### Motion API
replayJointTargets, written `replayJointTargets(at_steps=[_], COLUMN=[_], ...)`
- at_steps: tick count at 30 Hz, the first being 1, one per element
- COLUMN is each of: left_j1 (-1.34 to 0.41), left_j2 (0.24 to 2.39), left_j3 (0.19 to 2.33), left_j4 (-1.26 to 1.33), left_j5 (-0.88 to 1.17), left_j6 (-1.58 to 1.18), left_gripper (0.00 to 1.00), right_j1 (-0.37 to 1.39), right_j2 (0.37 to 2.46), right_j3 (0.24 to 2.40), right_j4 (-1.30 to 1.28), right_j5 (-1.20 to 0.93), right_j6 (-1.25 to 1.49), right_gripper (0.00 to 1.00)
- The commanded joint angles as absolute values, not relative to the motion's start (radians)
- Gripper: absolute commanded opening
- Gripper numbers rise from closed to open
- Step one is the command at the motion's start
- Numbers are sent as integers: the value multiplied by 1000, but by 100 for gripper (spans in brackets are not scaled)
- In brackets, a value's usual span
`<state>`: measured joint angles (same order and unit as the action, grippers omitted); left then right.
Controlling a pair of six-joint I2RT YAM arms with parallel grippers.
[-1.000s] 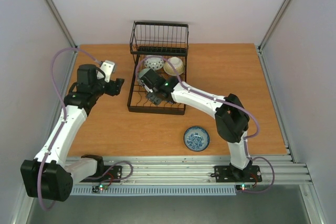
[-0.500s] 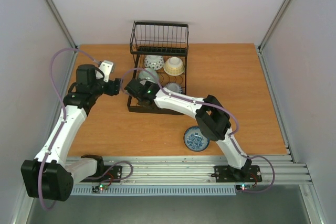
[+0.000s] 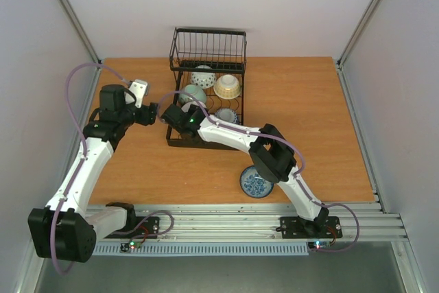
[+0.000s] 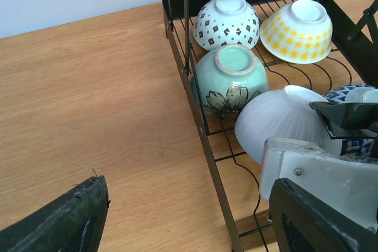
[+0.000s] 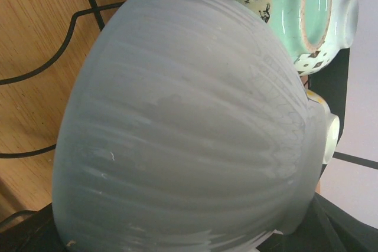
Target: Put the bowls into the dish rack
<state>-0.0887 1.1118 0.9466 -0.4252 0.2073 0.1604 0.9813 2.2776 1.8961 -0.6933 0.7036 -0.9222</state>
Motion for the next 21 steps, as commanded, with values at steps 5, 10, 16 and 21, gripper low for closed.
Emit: replayJointTargets(at_steps=[5,10,16,21], left_j1=[-91,-91,-91,-91], left_j2=[1120,1120,1115,1114], left_j3=[934,936,936,936], left_j4=[-357,-360,-361,-362], left_j5=[232,235,235,236], left_j6=[153,156,156,158], left_gripper=[76,76,76,76], right_j1=[991,991,993,997], right_j2=[2276,2243,2211,2179], right_j3=[1927,1927,1926,1928], right_j4=[-700,-722,-741,-760], right_j5=[686,610,542,464], right_j6=[-911,-875,-854,-831], right_gripper=[73,90,99,99])
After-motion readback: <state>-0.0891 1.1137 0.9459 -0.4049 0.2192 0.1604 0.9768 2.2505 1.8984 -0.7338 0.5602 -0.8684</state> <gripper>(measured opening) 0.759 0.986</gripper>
